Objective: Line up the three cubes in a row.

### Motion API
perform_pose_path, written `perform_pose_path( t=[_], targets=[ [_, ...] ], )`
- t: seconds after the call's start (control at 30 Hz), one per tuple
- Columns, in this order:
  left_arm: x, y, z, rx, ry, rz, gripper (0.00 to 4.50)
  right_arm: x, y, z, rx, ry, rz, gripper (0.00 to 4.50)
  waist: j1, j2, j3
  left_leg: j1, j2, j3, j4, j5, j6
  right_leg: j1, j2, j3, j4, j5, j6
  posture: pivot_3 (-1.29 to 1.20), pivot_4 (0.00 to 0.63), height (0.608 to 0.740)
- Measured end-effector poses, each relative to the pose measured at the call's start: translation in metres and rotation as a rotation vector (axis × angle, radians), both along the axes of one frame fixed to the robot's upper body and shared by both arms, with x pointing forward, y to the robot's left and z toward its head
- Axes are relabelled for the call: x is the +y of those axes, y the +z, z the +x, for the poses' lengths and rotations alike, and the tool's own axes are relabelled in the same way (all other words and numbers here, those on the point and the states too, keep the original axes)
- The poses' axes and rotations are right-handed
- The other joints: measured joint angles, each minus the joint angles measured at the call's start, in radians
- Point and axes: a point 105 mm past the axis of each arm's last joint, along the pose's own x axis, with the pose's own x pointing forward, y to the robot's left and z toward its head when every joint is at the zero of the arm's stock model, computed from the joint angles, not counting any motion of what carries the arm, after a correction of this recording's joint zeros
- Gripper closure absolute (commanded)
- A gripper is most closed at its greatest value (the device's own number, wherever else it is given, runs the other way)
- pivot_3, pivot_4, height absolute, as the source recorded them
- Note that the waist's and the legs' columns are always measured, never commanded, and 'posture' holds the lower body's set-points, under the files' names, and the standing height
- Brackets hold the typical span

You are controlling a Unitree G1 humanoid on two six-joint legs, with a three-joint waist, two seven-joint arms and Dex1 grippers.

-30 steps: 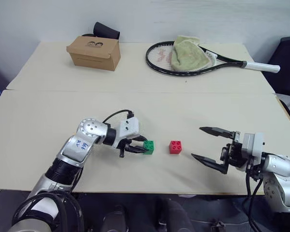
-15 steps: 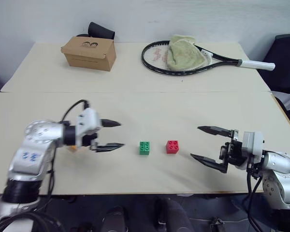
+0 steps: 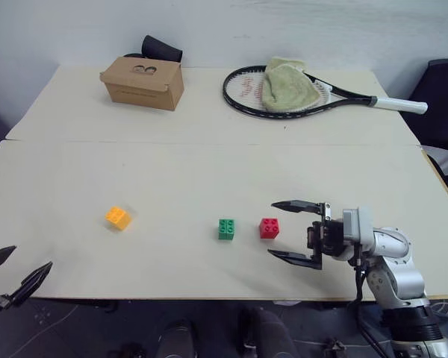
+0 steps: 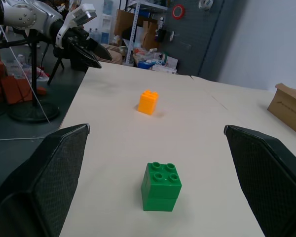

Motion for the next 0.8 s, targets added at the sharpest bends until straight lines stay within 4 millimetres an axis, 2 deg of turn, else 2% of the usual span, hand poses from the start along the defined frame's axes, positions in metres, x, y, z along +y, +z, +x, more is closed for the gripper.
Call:
perform_pose_path(
  t=[0.13,0.2,0.33,0.43,0.63,0.67,0.73,0.8],
  targets=[
    [-0.038,0.010,0.031,-0.009,-0.153,-0.075,0.01,-0.002,-0.003,0.002,0.003,0.007,-0.005,0.00,0.003,0.000,0.000,0.001,0.000,0.001,0.000,0.000,0.000,0.001,0.000,0.001,0.000,0.000,0.000,0.00,0.150,0.740],
    [-0.050,0.011,0.046,-0.011,-0.185,-0.094,0.01,-0.004,-0.004,0.003,0.006,0.005,-0.007,0.00,0.002,0.001,0.000,0.001,0.000,0.001,-0.001,0.000,-0.001,0.001,0.000,0.001,0.000,0.000,0.000,0.00,0.150,0.740],
    [-0.068,0.000,0.084,0.010,-0.207,-0.098,0.01,-0.005,-0.005,0.006,-0.004,-0.004,-0.005,0.00,-0.006,0.002,0.000,0.002,0.000,0.002,-0.001,0.000,-0.001,0.000,0.002,0.001,0.001,0.000,0.000,0.00,0.150,0.740],
    [-0.071,-0.018,0.100,0.063,-0.182,-0.106,0.94,-0.006,-0.005,0.005,-0.015,-0.013,-0.001,0.00,-0.022,0.002,0.000,0.001,0.001,0.003,-0.001,0.000,-0.002,0.000,0.003,0.003,0.001,0.000,0.000,0.00,0.150,0.740],
    [-0.080,-0.026,0.103,0.088,-0.223,-0.061,2.81,-0.009,-0.009,0.005,-0.017,-0.045,0.002,0.00,-0.022,0.002,0.000,0.001,0.003,0.004,-0.001,0.002,-0.008,-0.001,0.005,0.003,0.000,0.000,0.000,0.00,0.150,0.740],
    [-0.081,-0.024,0.104,0.079,-0.239,-0.047,3.00,-0.010,-0.009,0.005,-0.025,-0.054,0.005,0.00,-0.020,0.002,0.000,0.001,0.003,0.004,-0.001,0.002,-0.008,-0.001,0.005,0.003,0.000,0.000,0.000,0.00,0.150,0.740],
    [-0.087,-0.014,0.105,0.055,-0.310,-0.014,2.98,-0.014,-0.008,0.005,-0.030,-0.074,0.008,0.00,-0.018,0.002,0.000,0.001,0.003,0.004,-0.001,0.002,-0.008,-0.001,0.005,0.003,0.000,0.000,0.000,0.00,0.150,0.740],
    [-0.106,0.000,0.104,0.042,-0.481,0.042,2.98,-0.016,-0.009,0.005,-0.029,-0.078,0.002,0.00,-0.014,0.002,0.000,0.001,0.003,0.003,-0.001,0.002,-0.008,-0.001,0.004,0.003,0.000,0.000,0.000,0.00,0.150,0.740]
  ],
)
